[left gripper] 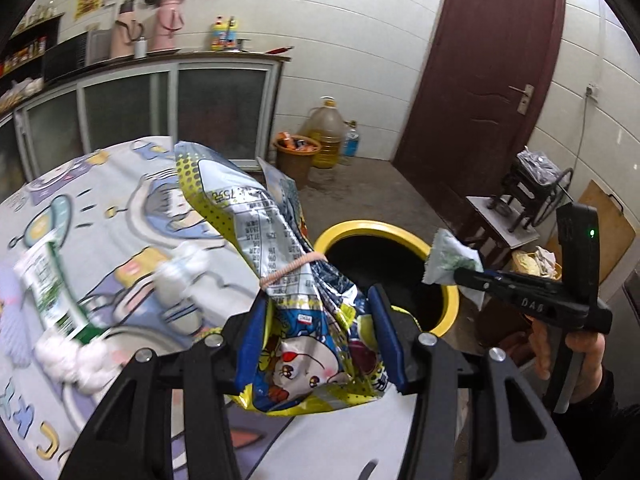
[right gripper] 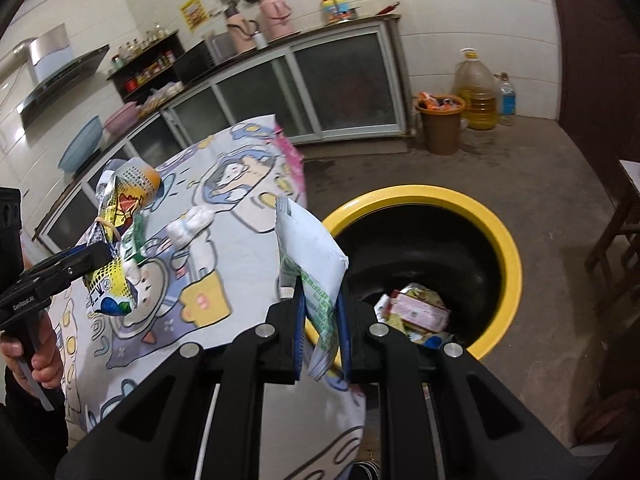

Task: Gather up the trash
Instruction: 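Carry the snack bag and wet-wipe pack over the yellow bin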

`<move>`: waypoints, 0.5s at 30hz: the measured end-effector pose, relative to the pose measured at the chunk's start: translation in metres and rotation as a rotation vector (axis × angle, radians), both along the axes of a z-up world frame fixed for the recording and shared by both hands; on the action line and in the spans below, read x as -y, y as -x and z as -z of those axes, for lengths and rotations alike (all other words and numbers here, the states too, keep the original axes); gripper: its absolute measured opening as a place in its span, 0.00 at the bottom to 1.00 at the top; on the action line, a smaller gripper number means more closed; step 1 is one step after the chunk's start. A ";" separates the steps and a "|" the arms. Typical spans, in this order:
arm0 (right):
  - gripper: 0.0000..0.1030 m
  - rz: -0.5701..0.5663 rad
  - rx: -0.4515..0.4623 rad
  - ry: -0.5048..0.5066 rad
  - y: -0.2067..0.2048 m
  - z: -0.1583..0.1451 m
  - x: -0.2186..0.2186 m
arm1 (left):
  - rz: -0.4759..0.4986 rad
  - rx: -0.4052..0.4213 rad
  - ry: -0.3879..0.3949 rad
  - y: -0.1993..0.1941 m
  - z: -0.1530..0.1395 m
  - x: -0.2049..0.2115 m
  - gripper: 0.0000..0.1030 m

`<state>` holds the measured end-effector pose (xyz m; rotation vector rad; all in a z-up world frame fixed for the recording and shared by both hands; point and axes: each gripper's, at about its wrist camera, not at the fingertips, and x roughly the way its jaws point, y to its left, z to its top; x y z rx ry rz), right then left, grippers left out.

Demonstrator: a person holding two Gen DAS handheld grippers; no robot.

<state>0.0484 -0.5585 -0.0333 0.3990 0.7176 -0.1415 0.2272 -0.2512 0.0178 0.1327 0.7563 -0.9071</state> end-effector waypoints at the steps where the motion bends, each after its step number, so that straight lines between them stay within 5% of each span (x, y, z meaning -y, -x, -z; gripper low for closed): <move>1: 0.14 0.011 -0.002 0.001 0.000 0.002 0.004 | 0.012 -0.004 0.001 -0.002 0.000 0.010 0.46; 15: 0.14 0.132 -0.090 -0.021 -0.021 0.045 0.051 | 0.113 -0.046 -0.036 -0.012 0.031 0.112 0.46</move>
